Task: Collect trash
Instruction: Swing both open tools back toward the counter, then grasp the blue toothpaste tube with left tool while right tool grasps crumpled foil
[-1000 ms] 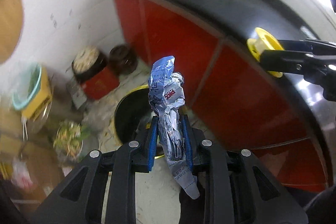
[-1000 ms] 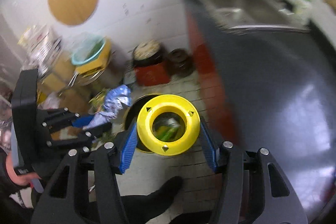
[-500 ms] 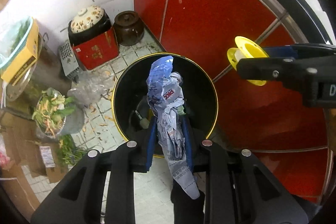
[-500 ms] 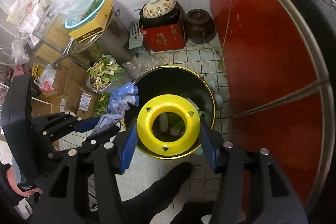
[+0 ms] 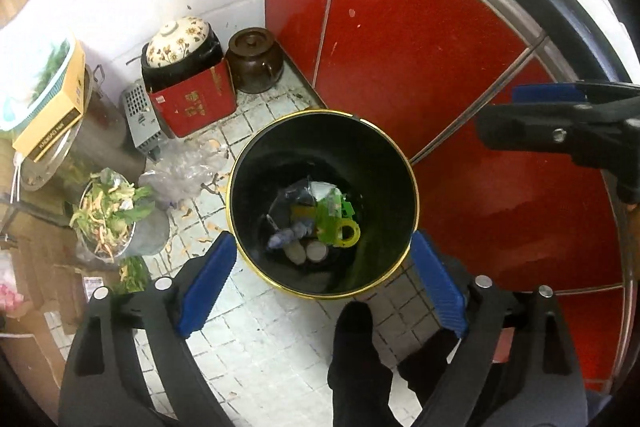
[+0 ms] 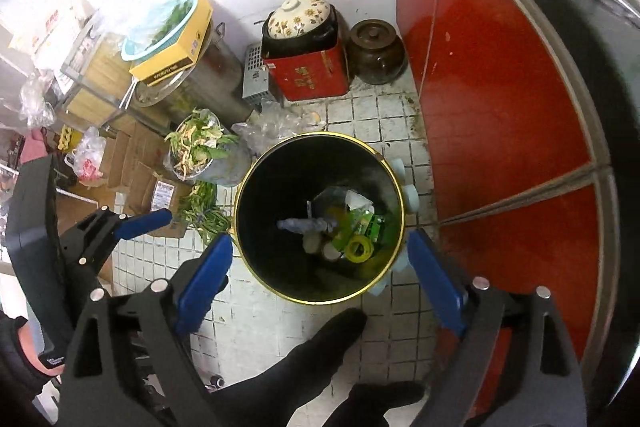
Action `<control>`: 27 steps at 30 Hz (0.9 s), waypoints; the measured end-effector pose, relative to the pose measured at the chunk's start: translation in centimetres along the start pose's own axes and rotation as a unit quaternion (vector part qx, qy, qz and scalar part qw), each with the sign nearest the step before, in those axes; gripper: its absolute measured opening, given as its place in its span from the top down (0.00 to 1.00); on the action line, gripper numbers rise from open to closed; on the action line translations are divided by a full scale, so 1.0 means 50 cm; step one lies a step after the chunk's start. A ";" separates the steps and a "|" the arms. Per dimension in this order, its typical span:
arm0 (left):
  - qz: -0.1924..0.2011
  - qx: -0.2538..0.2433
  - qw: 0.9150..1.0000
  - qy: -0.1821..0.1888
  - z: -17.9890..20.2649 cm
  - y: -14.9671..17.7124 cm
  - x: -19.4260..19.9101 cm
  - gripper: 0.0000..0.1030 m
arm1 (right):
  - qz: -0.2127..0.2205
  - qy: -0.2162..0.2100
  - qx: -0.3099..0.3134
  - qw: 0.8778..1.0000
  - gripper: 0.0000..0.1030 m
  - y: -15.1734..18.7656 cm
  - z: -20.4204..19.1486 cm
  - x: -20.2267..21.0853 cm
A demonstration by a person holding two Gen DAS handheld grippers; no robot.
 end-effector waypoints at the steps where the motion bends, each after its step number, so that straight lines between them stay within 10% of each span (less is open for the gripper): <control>1: -0.001 -0.005 1.000 -0.002 0.010 -0.003 0.009 0.14 | 0.006 0.001 -0.006 1.000 0.15 0.004 0.010 0.022; 12: 0.022 -0.139 0.990 0.032 0.318 -0.073 0.138 0.07 | 0.136 0.115 -0.129 0.976 0.10 0.145 0.311 0.406; 27: -0.024 -0.369 0.911 0.181 0.983 -0.029 0.052 0.07 | 0.147 0.299 -0.413 0.848 0.10 0.697 0.752 0.681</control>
Point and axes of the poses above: each gripper's, at about its wrist camera, not at the fingertips, and x roughly against the way its jaws point, z to its right, y to its underside, the point moved 7 cm from there along -x, roughly the way its jaws point, and after that the axes turned 15 degrees about y, right-handed, at the moved point
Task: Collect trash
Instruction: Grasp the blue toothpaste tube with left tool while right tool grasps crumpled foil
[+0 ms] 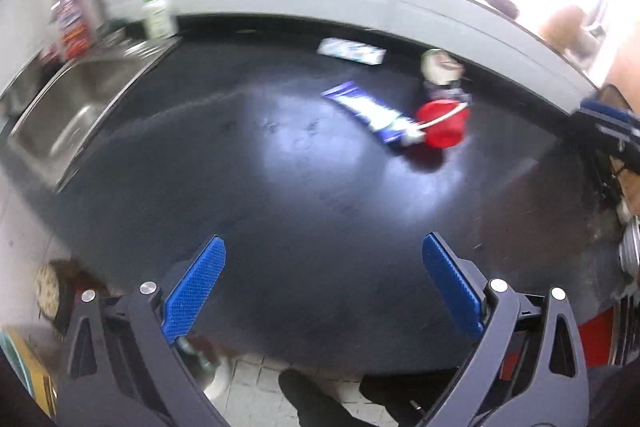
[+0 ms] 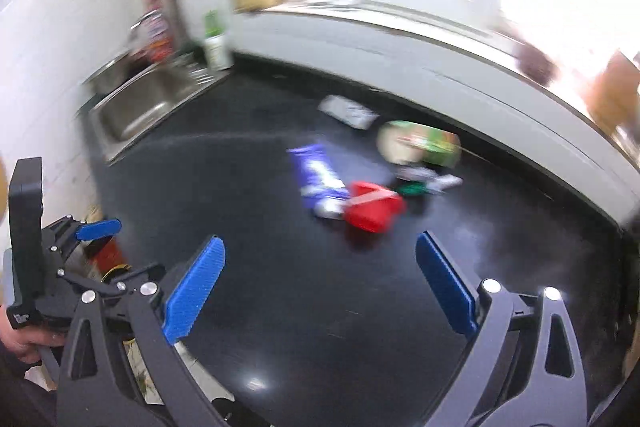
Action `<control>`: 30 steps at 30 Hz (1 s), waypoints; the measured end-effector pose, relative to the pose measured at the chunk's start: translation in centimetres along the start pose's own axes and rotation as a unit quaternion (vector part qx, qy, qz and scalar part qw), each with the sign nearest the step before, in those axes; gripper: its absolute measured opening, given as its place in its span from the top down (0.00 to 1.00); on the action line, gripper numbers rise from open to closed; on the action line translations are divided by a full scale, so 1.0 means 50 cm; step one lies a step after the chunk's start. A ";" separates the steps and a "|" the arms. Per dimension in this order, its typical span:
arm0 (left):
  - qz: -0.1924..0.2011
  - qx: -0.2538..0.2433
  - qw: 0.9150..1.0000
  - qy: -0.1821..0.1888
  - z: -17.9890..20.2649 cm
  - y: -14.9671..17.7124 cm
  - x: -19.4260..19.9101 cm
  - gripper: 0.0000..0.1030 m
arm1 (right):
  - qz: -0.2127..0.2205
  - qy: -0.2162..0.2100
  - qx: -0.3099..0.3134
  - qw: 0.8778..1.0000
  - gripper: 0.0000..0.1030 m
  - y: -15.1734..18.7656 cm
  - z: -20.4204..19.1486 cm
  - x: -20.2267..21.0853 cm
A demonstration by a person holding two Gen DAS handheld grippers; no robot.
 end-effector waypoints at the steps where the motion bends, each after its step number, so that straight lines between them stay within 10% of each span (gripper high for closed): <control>1: -0.001 -0.006 1.000 0.001 0.014 -0.007 -0.007 0.07 | 0.000 0.006 -0.012 1.000 0.10 0.007 0.031 -0.001; 13: -0.030 -0.019 0.999 -0.010 0.072 -0.064 -0.089 0.07 | -0.012 0.011 -0.055 0.998 0.10 0.012 0.149 -0.060; 30: -0.074 0.098 0.992 -0.042 -0.003 -0.224 -0.349 0.07 | -0.050 -0.016 -0.017 0.998 0.10 -0.100 0.181 -0.265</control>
Point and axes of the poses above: each gripper's, at about its wrist camera, not at the fingertips, and x roughly against the way its jaws point, z to its right, y to its underside, the point moved 7 cm from there along -x, roughly the way its jaws point, and after that the axes turned 15 degrees about y, right-handed, at the moved point
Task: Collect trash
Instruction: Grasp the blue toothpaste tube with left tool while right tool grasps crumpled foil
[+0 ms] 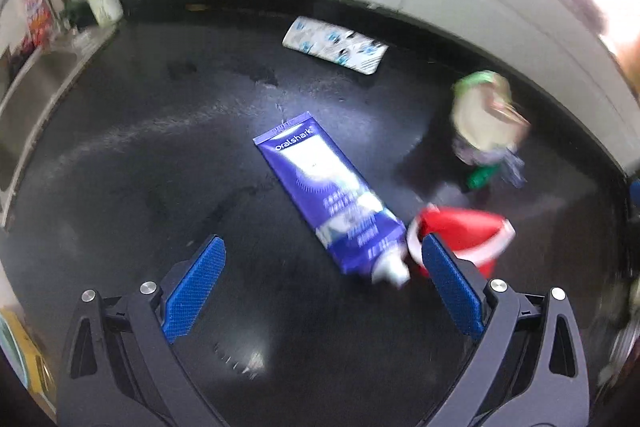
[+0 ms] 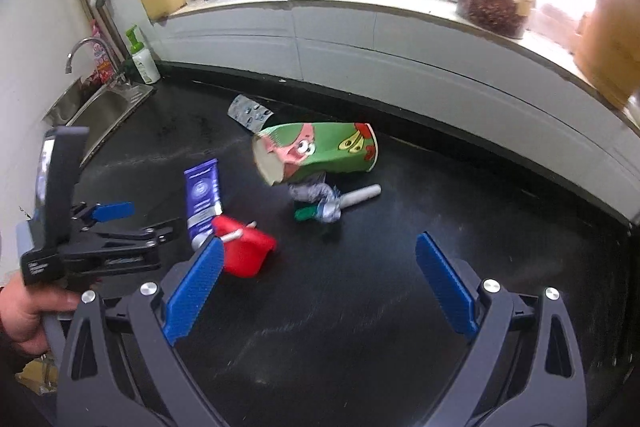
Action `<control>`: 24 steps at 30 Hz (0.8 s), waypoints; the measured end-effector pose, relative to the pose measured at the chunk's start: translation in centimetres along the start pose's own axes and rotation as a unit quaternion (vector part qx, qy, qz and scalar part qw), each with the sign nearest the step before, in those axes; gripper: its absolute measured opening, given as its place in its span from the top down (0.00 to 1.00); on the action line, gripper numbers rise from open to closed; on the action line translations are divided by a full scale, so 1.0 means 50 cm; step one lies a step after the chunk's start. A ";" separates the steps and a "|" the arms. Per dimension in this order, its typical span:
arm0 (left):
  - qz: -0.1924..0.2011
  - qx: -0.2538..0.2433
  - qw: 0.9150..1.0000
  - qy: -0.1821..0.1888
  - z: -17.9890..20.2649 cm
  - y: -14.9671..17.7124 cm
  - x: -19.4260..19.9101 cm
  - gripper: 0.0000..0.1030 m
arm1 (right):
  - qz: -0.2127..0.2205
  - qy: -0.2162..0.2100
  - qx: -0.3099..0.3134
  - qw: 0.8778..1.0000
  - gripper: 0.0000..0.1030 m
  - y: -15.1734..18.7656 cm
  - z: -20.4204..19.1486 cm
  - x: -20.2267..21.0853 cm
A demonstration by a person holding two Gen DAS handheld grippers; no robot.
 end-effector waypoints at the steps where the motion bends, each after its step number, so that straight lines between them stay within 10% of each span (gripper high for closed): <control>1: -0.003 0.008 1.000 -0.001 -0.004 -0.007 -0.011 0.07 | -0.005 -0.003 0.004 1.000 0.10 -0.012 0.000 -0.020; 14: -0.031 -0.021 0.999 -0.037 -0.008 -0.025 -0.117 0.12 | -0.121 -0.021 -0.041 0.992 0.10 0.015 -0.019 -0.246; 17: -0.016 -0.052 0.998 -0.036 0.009 -0.026 -0.113 0.27 | -0.134 -0.005 -0.055 0.989 0.14 0.016 -0.026 -0.275; 20: -0.016 -0.072 0.997 -0.018 0.027 -0.026 -0.115 0.39 | -0.128 0.013 -0.036 0.991 0.25 0.008 -0.040 -0.286; 24: -0.023 -0.085 0.996 0.031 0.045 -0.009 -0.105 0.47 | -0.133 0.021 -0.029 0.990 0.71 0.011 -0.036 -0.275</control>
Point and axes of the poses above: each gripper's, at about its wrist camera, not at the fingertips, and x roughly against the way its jaws point, z to its right, y to its underside, the point moved 7 cm from there along -x, roughly the way its jaws point, and after that the axes turned 15 degrees about y, right-handed, at the moved point
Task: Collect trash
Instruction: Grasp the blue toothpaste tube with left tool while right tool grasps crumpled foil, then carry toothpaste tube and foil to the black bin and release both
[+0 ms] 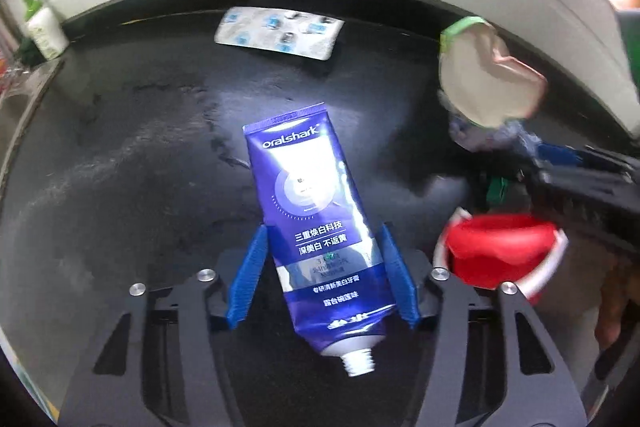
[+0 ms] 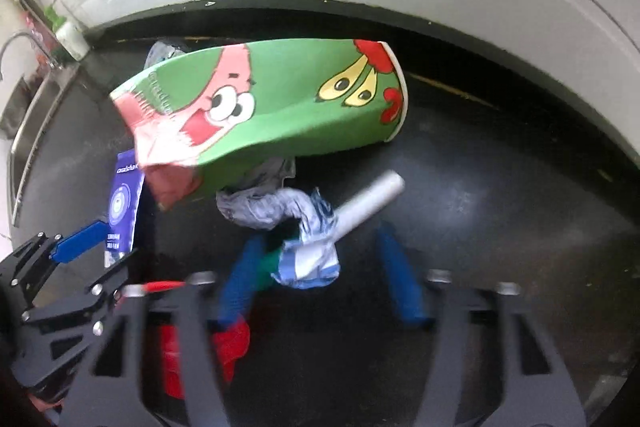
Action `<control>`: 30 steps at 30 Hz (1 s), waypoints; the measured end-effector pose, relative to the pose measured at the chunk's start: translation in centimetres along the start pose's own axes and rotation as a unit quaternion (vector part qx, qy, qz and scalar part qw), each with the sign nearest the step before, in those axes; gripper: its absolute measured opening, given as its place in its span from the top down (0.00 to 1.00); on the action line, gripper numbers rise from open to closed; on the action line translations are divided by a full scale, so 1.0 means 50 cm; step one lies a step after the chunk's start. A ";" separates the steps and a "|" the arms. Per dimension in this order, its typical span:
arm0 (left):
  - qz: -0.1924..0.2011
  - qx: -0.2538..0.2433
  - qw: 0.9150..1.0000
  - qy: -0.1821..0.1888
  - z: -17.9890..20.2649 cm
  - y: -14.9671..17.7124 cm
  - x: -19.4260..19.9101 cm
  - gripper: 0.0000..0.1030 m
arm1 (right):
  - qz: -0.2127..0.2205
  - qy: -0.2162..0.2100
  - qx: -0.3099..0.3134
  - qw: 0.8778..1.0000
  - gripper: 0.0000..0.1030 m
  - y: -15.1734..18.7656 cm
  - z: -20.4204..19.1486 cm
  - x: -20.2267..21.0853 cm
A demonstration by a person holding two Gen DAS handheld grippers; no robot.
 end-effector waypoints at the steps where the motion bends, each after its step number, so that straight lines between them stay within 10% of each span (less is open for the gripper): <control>1: 0.000 0.000 1.000 0.010 0.002 0.003 0.002 0.49 | -0.005 -0.004 -0.004 1.000 0.77 0.005 0.005 0.001; 6: 0.018 -0.045 0.998 0.040 0.029 0.023 0.050 0.82 | -0.009 -0.004 -0.019 1.000 0.85 0.039 0.063 0.022; 30: 0.050 -0.062 0.995 0.058 0.080 0.080 0.196 0.96 | 0.078 0.014 0.000 0.997 0.87 0.170 0.143 0.215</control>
Point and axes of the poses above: each gripper's, at about its wrist camera, not at the fingertips, and x roughly against the way its jaws point, z to its right, y to its underside, the point moved 7 cm from there along -x, roughly the way its jaws point, and after that the axes turned 15 degrees about y, right-handed, at the moved point
